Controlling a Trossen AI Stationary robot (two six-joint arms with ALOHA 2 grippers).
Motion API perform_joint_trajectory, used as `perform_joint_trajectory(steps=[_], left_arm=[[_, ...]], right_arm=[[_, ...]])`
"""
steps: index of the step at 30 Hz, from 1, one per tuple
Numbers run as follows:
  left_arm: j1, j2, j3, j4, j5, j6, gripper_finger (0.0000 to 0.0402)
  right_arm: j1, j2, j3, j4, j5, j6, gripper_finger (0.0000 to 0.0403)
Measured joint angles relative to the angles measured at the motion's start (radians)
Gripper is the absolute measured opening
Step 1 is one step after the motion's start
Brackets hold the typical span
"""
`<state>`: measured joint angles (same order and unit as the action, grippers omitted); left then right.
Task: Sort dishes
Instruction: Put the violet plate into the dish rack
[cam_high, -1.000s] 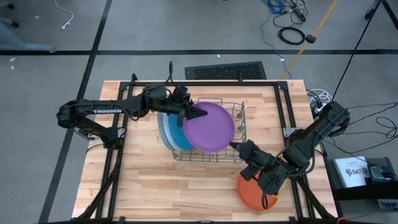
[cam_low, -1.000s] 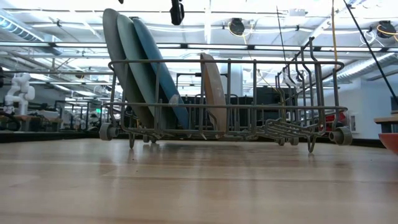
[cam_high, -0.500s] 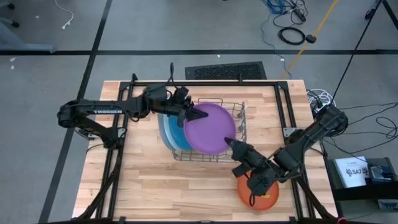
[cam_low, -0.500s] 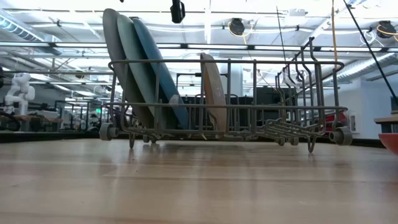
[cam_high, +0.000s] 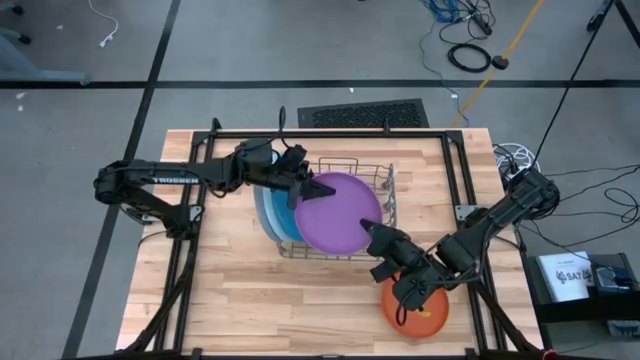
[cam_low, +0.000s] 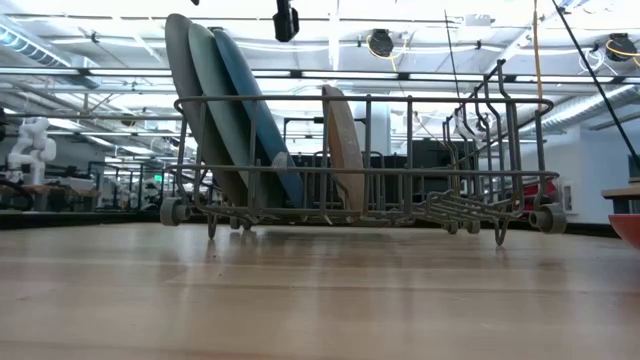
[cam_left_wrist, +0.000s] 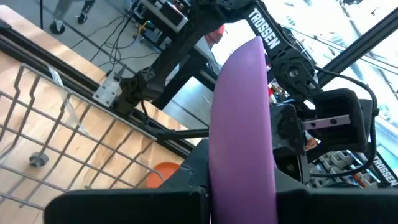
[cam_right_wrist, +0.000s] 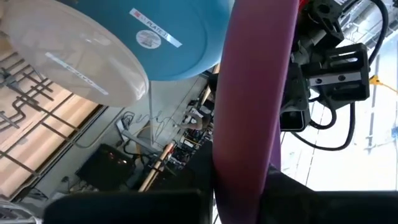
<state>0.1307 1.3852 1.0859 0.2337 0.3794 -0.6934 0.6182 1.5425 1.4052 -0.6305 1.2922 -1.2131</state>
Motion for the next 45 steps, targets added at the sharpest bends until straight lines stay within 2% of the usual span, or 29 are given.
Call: perform_joint_trajectory(steps=[3, 10, 16, 22, 27, 32, 41, 45], left_arm=[[-0.001, 0.001, 0.0, 0.008, -0.009, 0.01, 0.0042], [-0.002, 0.002, 0.001, 0.072, -0.033, 0.028, 0.0132], [-0.002, 0.002, 0.001, 0.103, -0.041, 0.017, 0.0169], [-0.002, -0.036, 0.001, 0.09, -0.053, 0.026, 0.0177], [-0.002, -0.047, 0.001, 0.006, -0.083, 0.053, 0.0177], [-0.005, -0.052, 0.002, -0.031, -0.031, 0.074, 0.0178], [0.013, -0.077, 0.002, -0.038, -0.028, 0.108, 0.0178], [0.029, -0.096, 0.005, -0.032, -0.024, 0.108, 0.0178]], right_arm=[[0.009, 0.0, 0.001, -0.012, 0.003, 0.036, 0.0028], [0.037, 0.0, 0.004, -0.003, 0.008, 0.116, 0.0028], [0.046, -0.002, 0.005, -0.009, 0.023, 0.141, 0.0028], [0.063, -0.003, 0.008, -0.006, 0.032, 0.14, 0.0028], [0.073, -0.003, 0.007, 0.0, 0.037, 0.135, 0.0028], [0.092, -0.001, 0.005, 0.002, 0.036, 0.14, 0.0028], [0.106, -0.001, 0.005, 0.023, 0.052, 0.143, 0.0028], [0.125, -0.004, 0.004, 0.021, 0.094, 0.165, 0.0028]])
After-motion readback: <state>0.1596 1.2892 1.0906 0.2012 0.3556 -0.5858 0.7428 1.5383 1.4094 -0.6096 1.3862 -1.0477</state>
